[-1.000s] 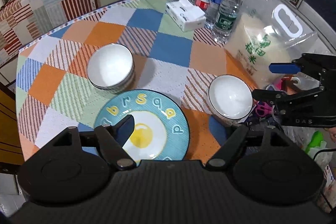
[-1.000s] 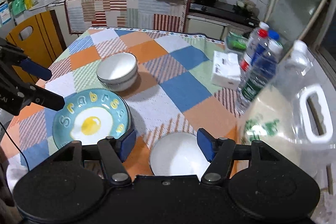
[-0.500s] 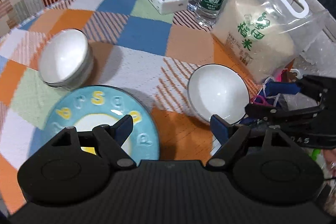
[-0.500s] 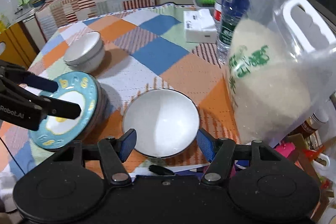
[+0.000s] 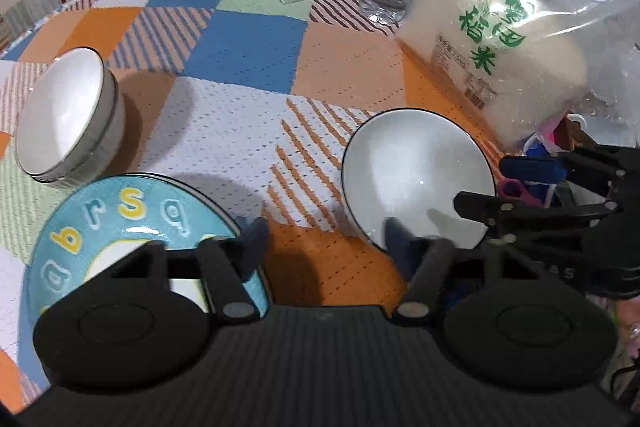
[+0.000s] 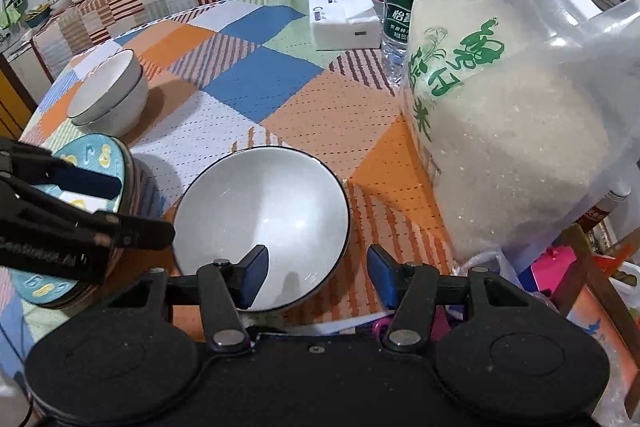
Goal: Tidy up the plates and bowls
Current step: 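Grasp the third white bowl rim with both grippers, then lift the third bowl with both grippers and carry it over the nested bowls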
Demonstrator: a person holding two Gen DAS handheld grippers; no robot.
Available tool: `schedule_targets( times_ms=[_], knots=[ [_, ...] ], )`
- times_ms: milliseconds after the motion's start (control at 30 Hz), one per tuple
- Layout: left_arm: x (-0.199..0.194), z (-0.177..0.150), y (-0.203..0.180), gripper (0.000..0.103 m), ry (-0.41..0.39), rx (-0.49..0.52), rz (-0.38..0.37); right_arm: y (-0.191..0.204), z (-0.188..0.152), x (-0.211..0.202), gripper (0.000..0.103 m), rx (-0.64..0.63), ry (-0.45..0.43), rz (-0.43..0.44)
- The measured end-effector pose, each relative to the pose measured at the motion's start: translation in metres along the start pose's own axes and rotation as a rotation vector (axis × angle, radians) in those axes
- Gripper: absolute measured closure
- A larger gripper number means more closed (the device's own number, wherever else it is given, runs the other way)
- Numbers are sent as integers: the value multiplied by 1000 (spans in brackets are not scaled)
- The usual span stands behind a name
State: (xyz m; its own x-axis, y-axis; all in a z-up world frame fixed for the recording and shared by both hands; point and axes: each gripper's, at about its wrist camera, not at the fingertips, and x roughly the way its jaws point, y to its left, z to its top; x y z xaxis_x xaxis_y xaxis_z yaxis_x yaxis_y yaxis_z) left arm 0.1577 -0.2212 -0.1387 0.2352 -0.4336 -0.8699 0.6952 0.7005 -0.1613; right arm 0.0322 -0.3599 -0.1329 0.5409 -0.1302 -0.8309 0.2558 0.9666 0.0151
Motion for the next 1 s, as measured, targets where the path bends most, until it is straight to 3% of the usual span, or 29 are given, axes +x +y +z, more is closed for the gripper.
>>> schedule_targets(
  times_ms=[133, 200, 267, 367, 400, 467, 700, 1000],
  knots=[
    [11, 2, -2, 48, 1, 1, -22, -1, -2, 11, 43, 21, -1, -39],
    [16, 3, -4, 60, 6, 9, -32, -5, -1, 16, 47, 45, 4, -46],
    [19, 3, -8, 81, -4, 35, -26, -8, 0, 20, 59, 76, 4, -42],
    [21, 3, -13, 89, -29, 67, -7, -11, 0, 27, 68, 118, 40, -26],
    [23, 4, -12, 90, -21, 56, -19, -12, -1, 28, 80, 128, 44, -22],
    [26, 4, -10, 91, -13, 30, -28, -13, -2, 31, 86, 146, 44, -7],
    [22, 6, 0, 93, 18, -48, -60, -11, 0, 32, 87, 176, 65, -6],
    [-33, 8, 11, 93, -11, -89, -66, -1, 10, 2, 88, 232, 82, 77]
  ],
)
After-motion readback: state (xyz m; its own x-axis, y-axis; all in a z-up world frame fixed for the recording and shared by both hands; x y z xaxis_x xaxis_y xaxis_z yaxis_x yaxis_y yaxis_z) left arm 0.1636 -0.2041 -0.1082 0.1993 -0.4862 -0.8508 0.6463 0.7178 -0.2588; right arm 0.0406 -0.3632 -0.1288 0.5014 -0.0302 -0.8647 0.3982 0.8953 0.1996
